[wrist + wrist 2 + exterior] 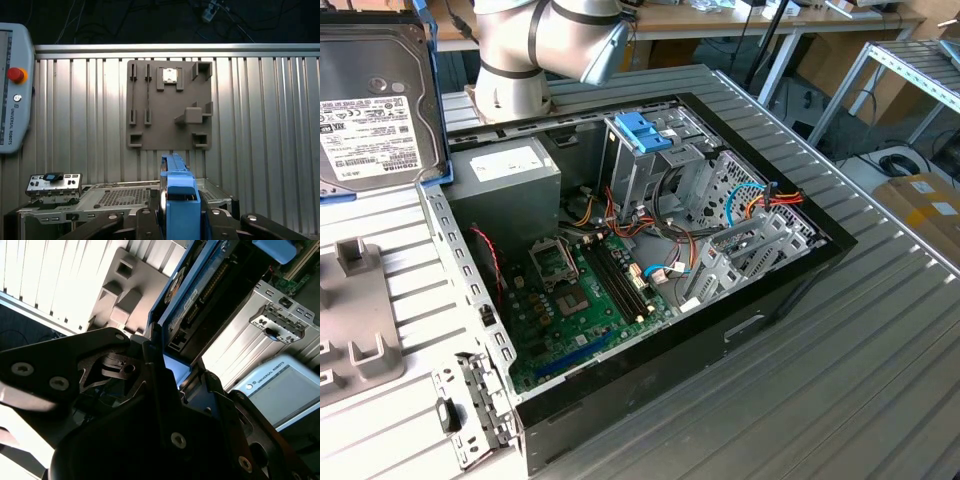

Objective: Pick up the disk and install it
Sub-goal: 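Pick up the disk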

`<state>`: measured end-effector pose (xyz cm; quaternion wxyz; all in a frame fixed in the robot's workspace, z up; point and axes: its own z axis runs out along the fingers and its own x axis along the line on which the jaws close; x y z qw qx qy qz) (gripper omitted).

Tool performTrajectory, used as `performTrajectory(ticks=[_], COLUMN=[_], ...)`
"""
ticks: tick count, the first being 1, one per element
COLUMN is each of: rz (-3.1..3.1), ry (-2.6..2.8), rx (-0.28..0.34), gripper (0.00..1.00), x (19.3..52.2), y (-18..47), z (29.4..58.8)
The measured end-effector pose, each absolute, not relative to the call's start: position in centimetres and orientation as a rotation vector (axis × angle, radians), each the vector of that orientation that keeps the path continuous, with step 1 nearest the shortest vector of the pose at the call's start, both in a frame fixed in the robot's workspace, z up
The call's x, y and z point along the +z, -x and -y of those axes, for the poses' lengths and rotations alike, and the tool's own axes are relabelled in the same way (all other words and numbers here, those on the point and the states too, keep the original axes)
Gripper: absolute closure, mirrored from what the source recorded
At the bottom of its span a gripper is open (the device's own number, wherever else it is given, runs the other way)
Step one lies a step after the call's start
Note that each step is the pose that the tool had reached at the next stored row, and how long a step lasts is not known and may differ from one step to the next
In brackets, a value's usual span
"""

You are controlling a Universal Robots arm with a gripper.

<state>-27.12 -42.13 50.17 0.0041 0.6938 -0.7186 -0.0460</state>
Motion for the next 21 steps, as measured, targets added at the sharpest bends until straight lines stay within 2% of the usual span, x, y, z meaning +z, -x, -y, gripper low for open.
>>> performTrajectory(ticks=[21], rz=[2.252], ry=[-2.174], rx=[-0.144], gripper=[0.63], x=[50.2], y=[26.0], z=[42.1])
